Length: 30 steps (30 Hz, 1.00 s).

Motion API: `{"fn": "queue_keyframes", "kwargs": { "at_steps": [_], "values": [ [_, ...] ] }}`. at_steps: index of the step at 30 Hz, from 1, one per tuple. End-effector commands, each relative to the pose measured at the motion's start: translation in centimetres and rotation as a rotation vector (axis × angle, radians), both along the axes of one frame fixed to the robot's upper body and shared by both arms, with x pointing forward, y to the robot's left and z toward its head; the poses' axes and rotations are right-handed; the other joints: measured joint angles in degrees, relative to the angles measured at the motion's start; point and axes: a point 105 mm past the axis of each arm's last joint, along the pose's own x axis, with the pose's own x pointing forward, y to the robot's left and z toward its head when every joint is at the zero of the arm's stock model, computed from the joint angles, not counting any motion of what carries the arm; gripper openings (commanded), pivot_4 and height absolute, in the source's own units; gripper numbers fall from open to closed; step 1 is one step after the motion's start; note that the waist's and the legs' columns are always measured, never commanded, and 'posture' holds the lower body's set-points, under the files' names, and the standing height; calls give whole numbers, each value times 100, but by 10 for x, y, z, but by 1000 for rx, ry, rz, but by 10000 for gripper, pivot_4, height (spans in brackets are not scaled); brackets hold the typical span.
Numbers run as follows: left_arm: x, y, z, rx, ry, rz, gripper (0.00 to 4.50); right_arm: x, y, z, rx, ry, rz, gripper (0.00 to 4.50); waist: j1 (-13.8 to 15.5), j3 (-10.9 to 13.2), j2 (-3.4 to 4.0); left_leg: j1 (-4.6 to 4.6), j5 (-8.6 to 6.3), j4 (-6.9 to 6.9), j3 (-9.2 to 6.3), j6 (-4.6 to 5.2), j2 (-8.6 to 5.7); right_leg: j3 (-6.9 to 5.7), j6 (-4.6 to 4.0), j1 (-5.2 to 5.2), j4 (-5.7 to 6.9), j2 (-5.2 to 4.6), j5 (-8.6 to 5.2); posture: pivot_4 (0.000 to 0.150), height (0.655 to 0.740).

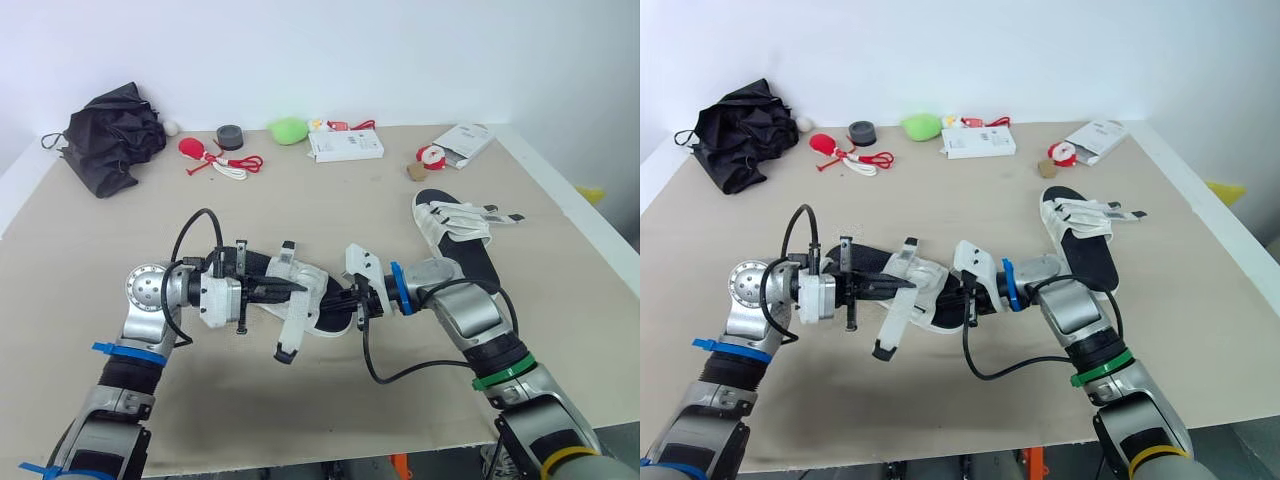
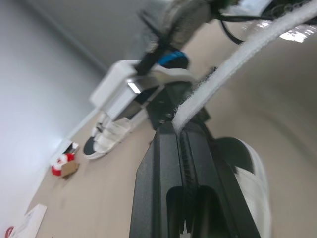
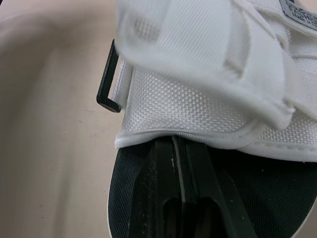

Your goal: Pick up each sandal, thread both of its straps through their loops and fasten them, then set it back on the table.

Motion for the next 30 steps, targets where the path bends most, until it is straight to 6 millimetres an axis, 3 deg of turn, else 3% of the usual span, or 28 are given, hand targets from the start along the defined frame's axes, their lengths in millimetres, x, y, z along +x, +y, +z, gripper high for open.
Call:
{"fn": "queue_keyframes", "kwargs": {
  "at_steps": [1,3,8,16,22,25,30],
  "values": [
    [-5,2,1,8,-9,-29,4291,-10,-1,-27,-66,95,16,0,0,0,0,0,-1,0,1,0,0,0,-1,0,0,1,-1,1500,7400],
    [-4,4,-2,26,27,-21,9125,-10,-1,-27,-67,96,16,0,2,0,0,1,-2,1,3,0,1,1,0,0,0,0,-1,1500,7400],
    [2,9,-3,37,139,17,30985,-10,-1,-28,-68,98,15,0,3,-1,1,1,-2,5,4,0,1,0,1,0,1,0,0,1500,7400],
    [12,34,29,-43,451,119,30985,-8,-4,-26,-73,92,18,0,-2,0,1,1,-2,6,4,0,6,2,3,-2,3,4,-2,1500,7400],
    [21,69,-5,112,571,270,30985,-3,-6,-21,-83,75,22,0,3,-1,3,5,-2,6,5,-1,1,0,3,1,4,4,-3,1500,7400],
    [28,75,-17,110,661,336,30985,-3,-5,-21,-79,75,25,0,6,-2,1,5,-2,7,7,-1,-1,0,3,1,5,2,-2,1500,7400],
    [22,74,-36,153,779,320,30985,-5,-4,-22,-77,78,22,0,5,-2,2,4,-2,7,8,-1,2,3,2,-2,5,-1,-2,1500,7400]
  ]
}}
